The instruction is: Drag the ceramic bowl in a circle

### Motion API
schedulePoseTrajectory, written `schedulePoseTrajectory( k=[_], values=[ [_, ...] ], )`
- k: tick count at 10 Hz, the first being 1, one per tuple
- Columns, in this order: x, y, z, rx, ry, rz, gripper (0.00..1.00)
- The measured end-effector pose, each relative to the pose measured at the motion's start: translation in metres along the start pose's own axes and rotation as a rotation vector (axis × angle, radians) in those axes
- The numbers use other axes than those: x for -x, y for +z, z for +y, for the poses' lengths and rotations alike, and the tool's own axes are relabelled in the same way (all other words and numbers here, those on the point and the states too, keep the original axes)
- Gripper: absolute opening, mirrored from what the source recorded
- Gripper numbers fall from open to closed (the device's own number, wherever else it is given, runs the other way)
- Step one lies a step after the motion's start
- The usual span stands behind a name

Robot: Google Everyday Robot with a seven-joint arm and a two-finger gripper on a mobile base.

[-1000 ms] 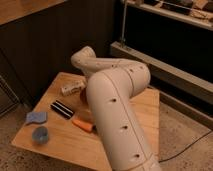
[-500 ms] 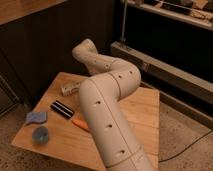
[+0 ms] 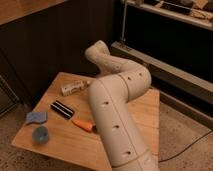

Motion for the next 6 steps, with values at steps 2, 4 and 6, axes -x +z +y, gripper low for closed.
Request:
schedulePoseTrajectory(
  k=[2,4,6],
  values=[
    [-0.043,0.040,-0.033,0.017,0.076,0.102,0.00],
    [-0.064,0.054,-0.053,0.024,0.095,0.139,0.00],
    [-0.070,0.053,-0.057,0.038,0.075,0.135,0.00]
  ],
)
